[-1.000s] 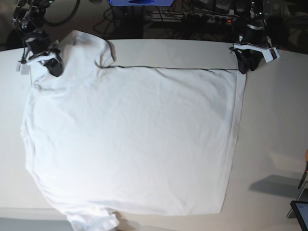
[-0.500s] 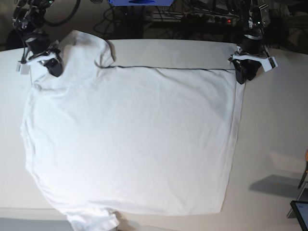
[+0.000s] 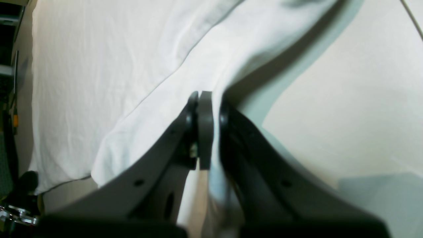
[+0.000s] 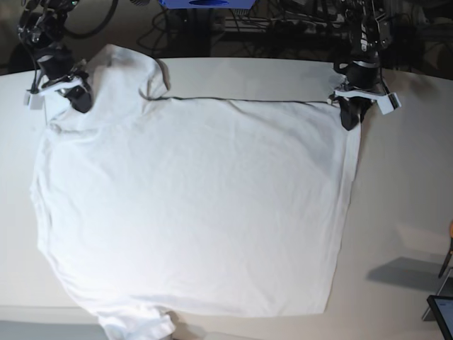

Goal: Fold the T-shirt properly
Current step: 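Pull the shoulder edge with both grippers, folding it over the shirt body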

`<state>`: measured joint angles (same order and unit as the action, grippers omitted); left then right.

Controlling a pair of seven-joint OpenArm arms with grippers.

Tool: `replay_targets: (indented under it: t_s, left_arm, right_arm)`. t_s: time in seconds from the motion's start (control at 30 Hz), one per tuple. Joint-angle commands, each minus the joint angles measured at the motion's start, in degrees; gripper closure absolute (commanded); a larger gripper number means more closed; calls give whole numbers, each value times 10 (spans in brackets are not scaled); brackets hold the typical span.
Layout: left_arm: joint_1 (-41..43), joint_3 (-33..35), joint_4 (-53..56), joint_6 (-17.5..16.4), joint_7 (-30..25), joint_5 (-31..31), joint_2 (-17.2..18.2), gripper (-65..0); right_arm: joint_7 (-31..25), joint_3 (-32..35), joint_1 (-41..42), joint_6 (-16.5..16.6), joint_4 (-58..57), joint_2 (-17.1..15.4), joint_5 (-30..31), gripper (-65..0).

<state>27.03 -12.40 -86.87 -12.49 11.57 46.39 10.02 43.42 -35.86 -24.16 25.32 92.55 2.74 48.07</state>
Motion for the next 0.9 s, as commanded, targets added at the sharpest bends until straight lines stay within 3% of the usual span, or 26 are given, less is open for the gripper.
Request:
replay_targets:
  t_s: [0.0, 0.33, 0.6, 0.77, 0.87]
  left_arm:
    - [9, 0, 2, 8, 39, -10, 2, 0]
    - [41, -3, -20, 8, 36, -11, 7, 0]
    - [89, -4, -115, 8, 35, -11, 22, 0]
    - [113, -50, -169, 8, 39, -9, 16, 0]
    - [113, -70, -177, 8, 39, -9, 16, 0]
  right_arm:
    - [11, -1, -5, -8, 2, -4, -19, 0]
    - [10, -1, -8, -7, 16, -19, -16, 0]
    - [9, -1, -45, -7, 137, -20, -15, 0]
    - [11, -1, -61, -6, 198, -19, -14, 0]
    - [11, -1, -59, 18, 198, -19, -14, 0]
